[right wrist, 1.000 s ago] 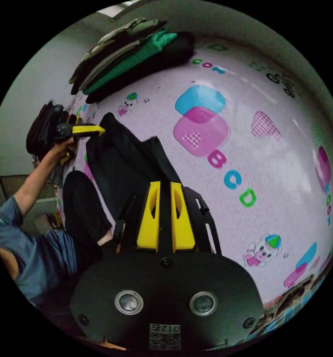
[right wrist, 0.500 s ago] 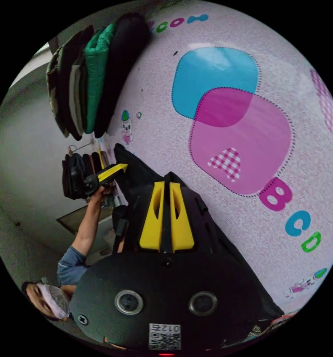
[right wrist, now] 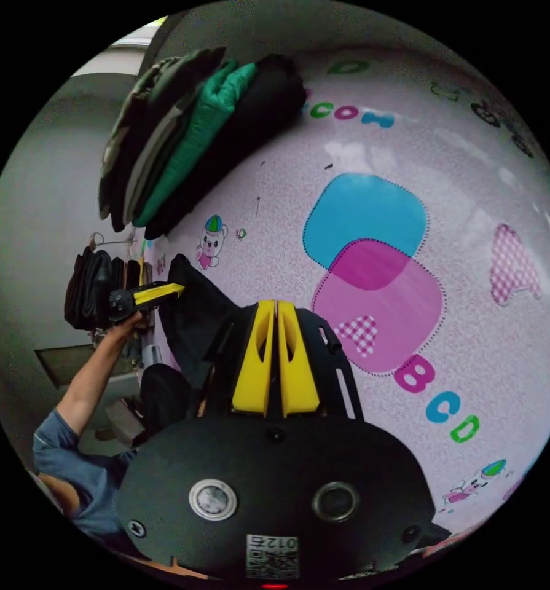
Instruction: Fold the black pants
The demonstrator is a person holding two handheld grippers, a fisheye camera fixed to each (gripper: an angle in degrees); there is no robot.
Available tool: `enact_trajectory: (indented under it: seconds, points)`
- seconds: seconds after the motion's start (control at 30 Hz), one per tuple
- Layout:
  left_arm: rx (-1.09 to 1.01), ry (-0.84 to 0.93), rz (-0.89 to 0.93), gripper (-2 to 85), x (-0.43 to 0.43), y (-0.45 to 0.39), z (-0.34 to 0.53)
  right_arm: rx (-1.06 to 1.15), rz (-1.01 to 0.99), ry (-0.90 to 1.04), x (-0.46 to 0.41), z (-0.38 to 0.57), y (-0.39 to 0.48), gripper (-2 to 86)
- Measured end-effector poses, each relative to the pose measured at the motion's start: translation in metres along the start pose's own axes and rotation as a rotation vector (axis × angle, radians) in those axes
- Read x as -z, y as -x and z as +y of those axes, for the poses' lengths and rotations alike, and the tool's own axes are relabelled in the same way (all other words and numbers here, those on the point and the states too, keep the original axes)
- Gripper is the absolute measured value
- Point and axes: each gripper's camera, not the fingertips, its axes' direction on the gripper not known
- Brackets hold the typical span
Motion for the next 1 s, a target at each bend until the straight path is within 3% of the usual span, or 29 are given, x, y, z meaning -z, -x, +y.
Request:
enact_trajectory:
  seconds: [0.1, 0.23, 0.33, 0.47, 0.6, 0.7, 0.77, 1.0]
  points:
    - [0.003, -0.058, -0.02, 0.3, 0.021, -0.008, 0.01, 0.065, -0.009, -0.03, 0.029, 0.043, 0.0, -0.8]
    - [-0.139, -0.168, 0.115, 0.5, 0.066, -0.06, 0.028, 0.161, 0.031, 0.111, 0.032, 0.146, -0.001, -0.8]
    - [-0.367, -0.13, 0.246, 0.6, 0.077, -0.133, 0.036, 0.109, 0.05, 0.171, 0.012, 0.228, -0.019, -0.9]
    - [-0.636, -0.076, 0.211, 0.6, 0.077, -0.235, 0.047, -0.024, -0.054, 0.125, -0.005, 0.31, -0.052, -0.8]
    - [-0.724, -0.02, 0.249, 0.5, 0.072, -0.297, 0.053, -0.122, -0.056, 0.036, -0.01, 0.37, -0.081, -0.8]
    - [-0.775, 0.036, 0.174, 0.4, 0.067, -0.324, 0.06, -0.12, 0.012, 0.085, -0.018, 0.402, -0.094, -0.9]
    - [-0.78, 0.017, 0.155, 0.3, 0.071, -0.329, 0.065, -0.113, 0.093, 0.109, -0.021, 0.418, -0.101, -0.9]
    - [-0.759, -0.001, 0.117, 0.2, 0.089, -0.342, 0.08, -0.162, 0.031, 0.025, -0.01, 0.481, -0.133, -0.9]
